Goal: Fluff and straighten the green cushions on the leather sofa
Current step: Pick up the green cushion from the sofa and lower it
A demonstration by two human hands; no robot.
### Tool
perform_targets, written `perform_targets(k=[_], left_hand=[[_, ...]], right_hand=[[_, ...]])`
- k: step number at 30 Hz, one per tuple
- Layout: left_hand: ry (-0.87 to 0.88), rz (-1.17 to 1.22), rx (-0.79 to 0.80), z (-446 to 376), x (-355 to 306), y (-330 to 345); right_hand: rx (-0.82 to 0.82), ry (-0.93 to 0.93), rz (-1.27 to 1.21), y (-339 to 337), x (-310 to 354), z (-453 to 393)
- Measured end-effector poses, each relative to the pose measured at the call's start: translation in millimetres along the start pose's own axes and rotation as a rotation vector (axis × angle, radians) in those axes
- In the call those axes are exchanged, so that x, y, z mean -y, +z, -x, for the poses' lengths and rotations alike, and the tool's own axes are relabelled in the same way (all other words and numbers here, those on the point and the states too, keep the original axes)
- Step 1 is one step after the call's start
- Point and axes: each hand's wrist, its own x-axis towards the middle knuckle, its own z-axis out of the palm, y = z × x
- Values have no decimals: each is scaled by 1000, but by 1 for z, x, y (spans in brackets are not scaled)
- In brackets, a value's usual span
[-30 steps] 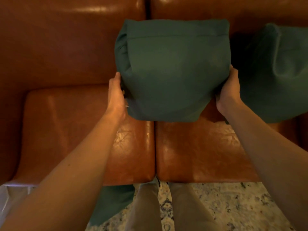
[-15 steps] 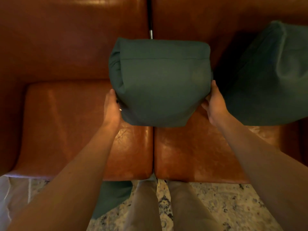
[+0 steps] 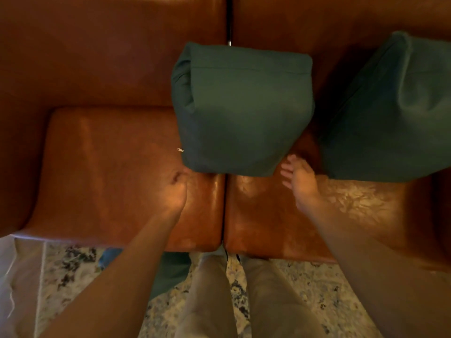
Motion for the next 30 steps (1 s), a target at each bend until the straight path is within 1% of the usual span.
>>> perform_targets(k=[2,4,8,10,12,15,17,21,25,28,30], left_hand=[[-33,-44,49,17,14,-6],[-96,-34,116,38,23,-14],[-181,59,153,75,52,-31],[-249,130,165,91,70,-40],[-319,210,161,104,92,-50],[-393,270,115,121,126,-68],[-410,291,100,132,151,-89],[-399,294,109,143,202,-128],[-397,306,119,151,256,-177],[-379,316,100,160,284,-209],[-354,308,90,170,303,-230]], right_hand=[[38,23,67,2,-22,15],[99,42,158,6,-42,31],[257,92,328,21,-74,62],[347,146,409,27,-85,77],[393,186,480,31,-94,92],[379,193,547,32,-110,113],[359,197,579,36,-128,131],[295,220,611,53,-172,159],[297,221,615,88,-225,195],[306,194,609,113,-259,220],[297,210,583,129,-282,240]])
